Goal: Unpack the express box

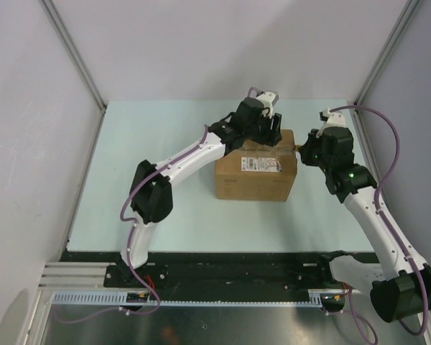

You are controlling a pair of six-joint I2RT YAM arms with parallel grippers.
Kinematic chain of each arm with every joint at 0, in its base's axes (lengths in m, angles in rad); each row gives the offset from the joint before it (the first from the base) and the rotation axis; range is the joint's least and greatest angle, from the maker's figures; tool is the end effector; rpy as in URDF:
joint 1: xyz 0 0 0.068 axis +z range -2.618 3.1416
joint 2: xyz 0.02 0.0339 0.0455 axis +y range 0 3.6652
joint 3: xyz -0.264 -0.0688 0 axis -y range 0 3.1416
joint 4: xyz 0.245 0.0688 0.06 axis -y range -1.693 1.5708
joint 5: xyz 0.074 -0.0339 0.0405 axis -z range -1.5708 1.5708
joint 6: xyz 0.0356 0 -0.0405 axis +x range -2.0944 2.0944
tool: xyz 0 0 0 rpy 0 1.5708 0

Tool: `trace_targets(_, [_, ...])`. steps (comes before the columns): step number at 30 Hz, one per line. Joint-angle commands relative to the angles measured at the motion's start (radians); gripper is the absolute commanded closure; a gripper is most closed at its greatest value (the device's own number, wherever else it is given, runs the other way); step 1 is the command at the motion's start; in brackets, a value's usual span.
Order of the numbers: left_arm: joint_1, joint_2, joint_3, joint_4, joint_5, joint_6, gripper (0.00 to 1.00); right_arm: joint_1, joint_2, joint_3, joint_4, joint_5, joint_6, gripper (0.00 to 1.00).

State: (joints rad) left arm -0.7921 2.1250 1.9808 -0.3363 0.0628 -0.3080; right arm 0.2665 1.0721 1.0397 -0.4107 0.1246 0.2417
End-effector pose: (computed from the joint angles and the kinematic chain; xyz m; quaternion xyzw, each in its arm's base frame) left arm 0.3546 -0.3626 0.3115 0.2207 0.8258 -0.2938 0.4278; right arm 0.2320 0.0588 0.3505 0.0228 0.8439 0.0832 0.5295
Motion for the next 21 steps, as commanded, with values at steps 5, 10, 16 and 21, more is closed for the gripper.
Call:
trace_targets(5, [-0.001,0.099,-0.007,-0.199,-0.024,-0.074,0.38,0.057,-0.047,-0.020,-0.221,-0.032,0.040,1.00])
trace_targets(10, [-0.009,0.099,-0.005,-0.199,-0.032,-0.072,0.39,0.092,-0.083,-0.023,-0.232,0.013,0.074,1.00])
trace_targets(16, [-0.009,0.085,-0.007,-0.199,-0.027,-0.068,0.39,0.045,-0.106,-0.014,-0.139,0.142,0.122,1.00])
trace_targets(21, [-0.007,0.081,-0.011,-0.199,-0.024,-0.060,0.39,0.023,-0.066,0.017,-0.054,0.112,0.143,1.00])
